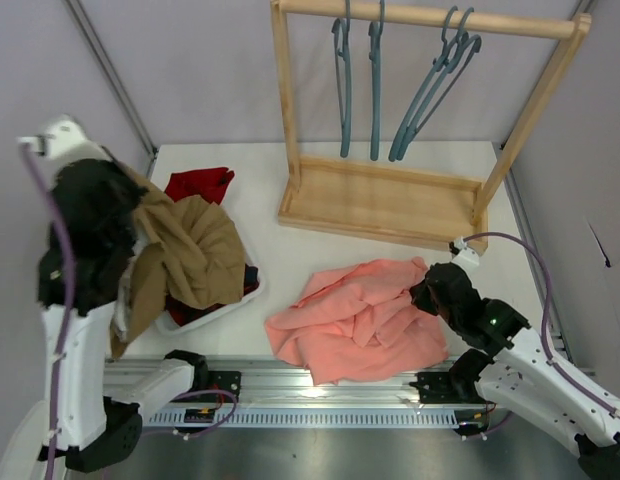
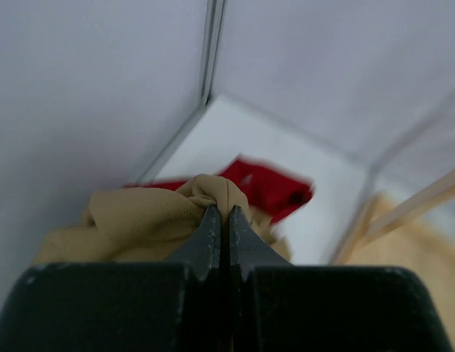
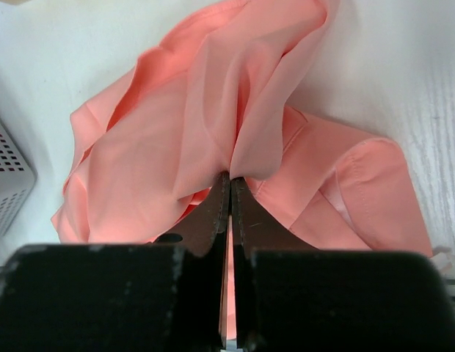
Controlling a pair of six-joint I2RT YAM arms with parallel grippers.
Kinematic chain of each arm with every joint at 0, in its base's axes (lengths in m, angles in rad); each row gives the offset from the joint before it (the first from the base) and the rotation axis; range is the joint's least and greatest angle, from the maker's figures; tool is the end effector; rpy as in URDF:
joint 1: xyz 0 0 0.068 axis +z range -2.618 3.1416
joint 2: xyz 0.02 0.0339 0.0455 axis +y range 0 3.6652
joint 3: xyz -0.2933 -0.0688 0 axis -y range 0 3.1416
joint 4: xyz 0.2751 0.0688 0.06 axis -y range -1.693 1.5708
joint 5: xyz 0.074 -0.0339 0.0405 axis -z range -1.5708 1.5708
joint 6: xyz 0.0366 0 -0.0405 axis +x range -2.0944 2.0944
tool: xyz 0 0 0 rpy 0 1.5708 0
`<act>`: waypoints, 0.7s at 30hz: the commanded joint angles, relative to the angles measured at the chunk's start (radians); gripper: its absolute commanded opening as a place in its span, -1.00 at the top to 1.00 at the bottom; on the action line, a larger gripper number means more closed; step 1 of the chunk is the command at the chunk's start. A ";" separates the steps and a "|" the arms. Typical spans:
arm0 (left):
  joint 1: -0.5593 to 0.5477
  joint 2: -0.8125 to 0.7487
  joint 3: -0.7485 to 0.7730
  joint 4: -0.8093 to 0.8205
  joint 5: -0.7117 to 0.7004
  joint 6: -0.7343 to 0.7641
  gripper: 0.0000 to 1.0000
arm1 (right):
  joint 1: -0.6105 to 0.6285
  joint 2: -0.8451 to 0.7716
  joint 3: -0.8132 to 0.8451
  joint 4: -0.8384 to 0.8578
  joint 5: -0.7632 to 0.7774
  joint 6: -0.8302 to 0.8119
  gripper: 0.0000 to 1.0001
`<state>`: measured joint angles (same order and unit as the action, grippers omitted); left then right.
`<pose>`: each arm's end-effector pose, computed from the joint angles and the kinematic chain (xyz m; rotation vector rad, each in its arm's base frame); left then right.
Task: Place the skirt on the hanger
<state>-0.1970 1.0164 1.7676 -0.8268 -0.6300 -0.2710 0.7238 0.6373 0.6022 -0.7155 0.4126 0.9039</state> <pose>0.1307 -0.0041 0.5867 -0.5302 1.5459 0.1596 0.1146 0.0817 0.2650 0.4091 2.2383 0.3905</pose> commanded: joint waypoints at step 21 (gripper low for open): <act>0.243 0.416 0.072 0.054 0.412 -0.040 1.00 | -0.021 0.070 -0.002 0.152 -0.112 -0.092 1.00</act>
<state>0.0437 1.5146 1.6226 -0.8059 -0.2779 -0.3229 0.7063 0.7097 0.5983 -0.5983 0.3122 0.8318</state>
